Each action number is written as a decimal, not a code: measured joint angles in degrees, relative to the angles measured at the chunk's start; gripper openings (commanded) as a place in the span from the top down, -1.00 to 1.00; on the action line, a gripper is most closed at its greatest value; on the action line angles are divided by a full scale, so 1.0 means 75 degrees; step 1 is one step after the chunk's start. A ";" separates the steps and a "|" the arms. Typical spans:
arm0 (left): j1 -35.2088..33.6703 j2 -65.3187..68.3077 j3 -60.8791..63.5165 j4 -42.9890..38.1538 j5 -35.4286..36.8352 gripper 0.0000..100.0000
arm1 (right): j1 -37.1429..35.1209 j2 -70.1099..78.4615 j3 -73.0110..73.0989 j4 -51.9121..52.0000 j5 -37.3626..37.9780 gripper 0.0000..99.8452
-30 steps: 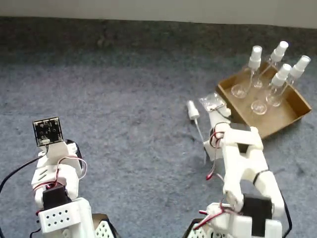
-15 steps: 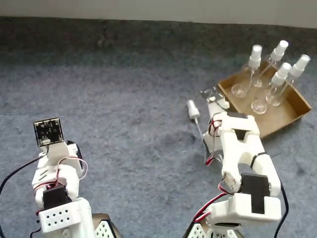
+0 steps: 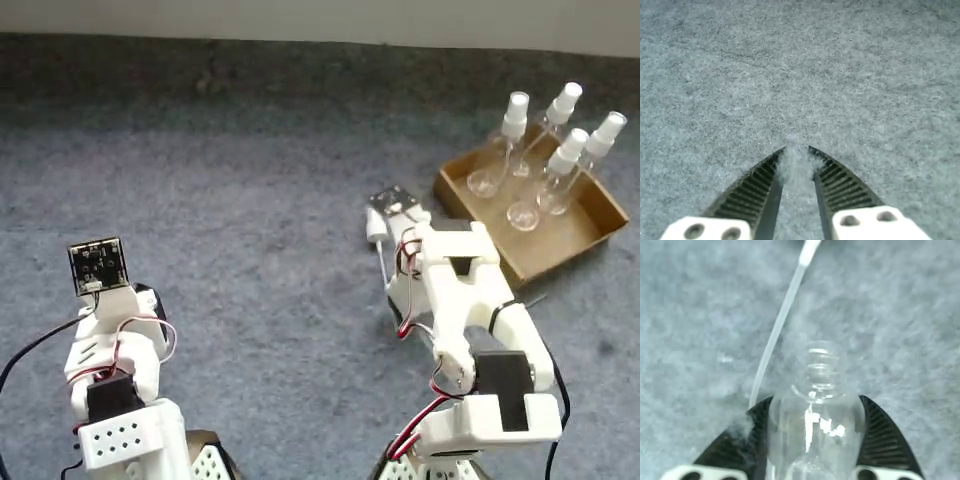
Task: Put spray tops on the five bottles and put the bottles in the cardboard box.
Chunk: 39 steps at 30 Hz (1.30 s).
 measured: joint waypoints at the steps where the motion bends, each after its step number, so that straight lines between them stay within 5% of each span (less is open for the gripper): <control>1: 0.0000 0.0000 0.0000 0.0000 0.0000 0.92 | -0.0035 -0.0012 0.0000 0.0246 0.0000 0.67; 20: 0.0000 0.0000 0.0000 0.0000 0.0000 0.92 | 0.0070 -0.0035 -0.1242 0.1078 0.0000 0.67; 39: 0.0000 0.0000 0.0000 0.0000 0.0000 0.92 | 0.0082 -0.0047 0.0246 -0.1629 0.0000 0.67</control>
